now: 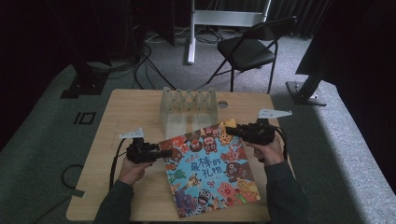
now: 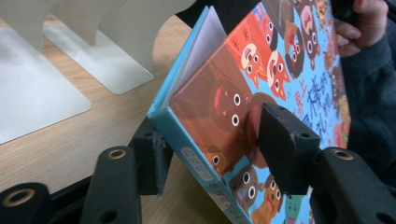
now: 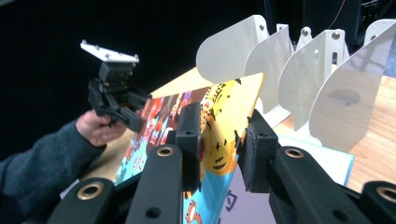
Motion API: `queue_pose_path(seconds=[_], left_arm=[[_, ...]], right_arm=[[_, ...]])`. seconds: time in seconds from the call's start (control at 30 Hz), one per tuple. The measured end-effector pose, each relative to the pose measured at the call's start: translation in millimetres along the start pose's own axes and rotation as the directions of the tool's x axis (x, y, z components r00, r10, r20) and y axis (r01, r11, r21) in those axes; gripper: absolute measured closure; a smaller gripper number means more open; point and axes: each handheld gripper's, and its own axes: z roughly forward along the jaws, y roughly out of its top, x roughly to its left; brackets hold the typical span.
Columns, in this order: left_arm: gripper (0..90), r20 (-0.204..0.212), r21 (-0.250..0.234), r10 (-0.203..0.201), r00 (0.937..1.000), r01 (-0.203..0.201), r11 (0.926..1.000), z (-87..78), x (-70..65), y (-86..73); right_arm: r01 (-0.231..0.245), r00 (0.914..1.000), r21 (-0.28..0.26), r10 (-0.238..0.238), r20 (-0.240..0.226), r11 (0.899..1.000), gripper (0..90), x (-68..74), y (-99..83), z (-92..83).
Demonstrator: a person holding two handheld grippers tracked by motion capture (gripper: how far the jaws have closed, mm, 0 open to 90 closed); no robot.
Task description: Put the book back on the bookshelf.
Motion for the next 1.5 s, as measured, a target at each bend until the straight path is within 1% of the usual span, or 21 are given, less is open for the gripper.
queue_pose_path(seconds=[0.1,0.13,0.17,0.27,0.3,0.37,0.5,0.57,0.7,0.73,0.83,0.87,0.9,0.97,1.0,1.07,1.1,1.23,1.33,1.37,1.5], left_arm=[[50.9,0.006,0.005,0.028,0.9996,-0.028,0.9996,-3.5,-4.3,9.3],[52.4,0.006,0.004,0.035,0.9994,-0.035,0.9994,-4.5,-5.6,11.8],[53.2,0.000,0.000,0.050,0.9987,-0.050,0.9987,-6.3,-7.6,15.9],[55.8,-0.019,-0.010,0.073,0.9971,-0.074,0.9972,-10.3,-12.4,25.3],[56.1,-0.037,-0.007,0.087,0.9955,-0.088,0.9961,-12.0,-14.9,30.1],[56.8,-0.054,-0.009,0.108,0.9927,-0.108,0.9941,-15.4,-18.3,37.4],[60.2,-0.078,-0.030,0.144,0.9865,-0.147,0.9887,-23.4,-25.0,50.2],[62.4,-0.078,-0.035,0.149,0.9858,-0.152,0.9878,-25.0,-26.2,52.3],[66.6,-0.090,-0.071,0.201,0.9755,-0.207,0.9757,-35.0,-36.7,63.8],[67.6,-0.097,-0.077,0.217,0.9715,-0.224,0.9714,-37.5,-39.3,67.0],[70.2,-0.110,-0.090,0.244,0.9634,-0.255,0.9628,-41.6,-44.1,72.9],[70.9,-0.119,-0.095,0.255,0.9597,-0.266,0.9593,-42.7,-45.9,74.3],[71.3,-0.132,-0.097,0.269,0.9539,-0.283,0.9543,-43.2,-47.7,75.3],[71.4,-0.145,-0.090,0.286,0.9471,-0.301,0.9495,-44.4,-49.7,76.5],[71.5,-0.140,-0.091,0.291,0.9463,-0.305,0.9479,-44.8,-49.5,76.2],[72.1,-0.121,-0.100,0.295,0.9477,-0.308,0.9462,-45.3,-48.9,74.7],[72.5,-0.109,-0.103,0.301,0.9472,-0.312,0.9443,-45.6,-49.2,73.9],[72.5,-0.096,-0.112,0.320,0.9425,-0.330,0.9374,-45.5,-53.3,70.7],[72.2,-0.082,-0.118,0.323,0.9427,-0.331,0.9361,-45.3,-55.0,68.6],[71.9,-0.072,-0.120,0.322,0.9440,-0.329,0.9368,-44.6,-55.0,67.8],[67.4,-0.053,-0.090,0.322,0.9453,-0.325,0.9413,-36.1,-54.0,63.5]], right_arm=[[0.031,0.9993,0.010,-0.032,0.018,0.999,69.8,3.1,1.9,-5.2],[0.046,0.9982,0.017,-0.047,0.036,0.999,69.1,4.0,2.7,-7.0],[0.048,0.9980,0.017,-0.048,0.040,0.999,69.0,4.4,3.1,-8.2],[0.055,0.9974,-0.001,-0.055,0.048,0.998,68.8,4.6,4.5,-11.6],[0.057,0.9970,-0.009,-0.057,0.053,0.998,68.6,4.8,4.9,-12.0],[0.066,0.9957,-0.021,-0.065,0.066,0.998,68.3,5.6,6.2,-12.3],[0.094,0.9924,-0.046,-0.090,0.085,0.995,67.6,7.2,8.0,-12.9],[0.102,0.9909,-0.050,-0.097,0.093,0.993,67.2,8.0,8.4,-13.0],[0.135,0.9849,-0.068,-0.127,0.118,0.988,66.5,11.8,8.8,-14.2],[0.147,0.9828,-0.071,-0.137,0.124,0.987,66.3,13.1,8.7,-14.6],[0.169,0.9774,-0.081,-0.156,0.142,0.982,66.7,15.4,8.4,-14.5],[0.171,0.9765,-0.081,-0.158,0.146,0.982,66.9,15.4,8.5,-14.1],[0.174,0.9753,-0.077,-0.161,0.151,0.982,66.9,15.4,8.4,-13.6],[0.184,0.9720,-0.077,-0.169,0.163,0.980,66.5,15.4,7.9,-12.4],[0.187,0.9716,-0.079,-0.173,0.162,0.979,66.5,15.2,7.5,-12.2],[0.190,0.9717,-0.084,-0.176,0.158,0.978,66.2,14.9,6.8,-12.3],[0.191,0.9718,-0.084,-0.176,0.157,0.978,65.5,14.5,6.3,-12.6],[0.181,0.9743,-0.071,-0.169,0.149,0.981,63.4,14.0,4.4,-14.5],[0.190,0.9714,-0.055,-0.180,0.155,0.980,61.4,15.4,3.6,-15.6],[0.191,0.9713,-0.052,-0.181,0.154,0.980,61.1,15.6,3.2,-15.7],[0.183,0.9727,-0.034,-0.176,0.151,0.983,60.1,12.7,0.9,-16.0]])
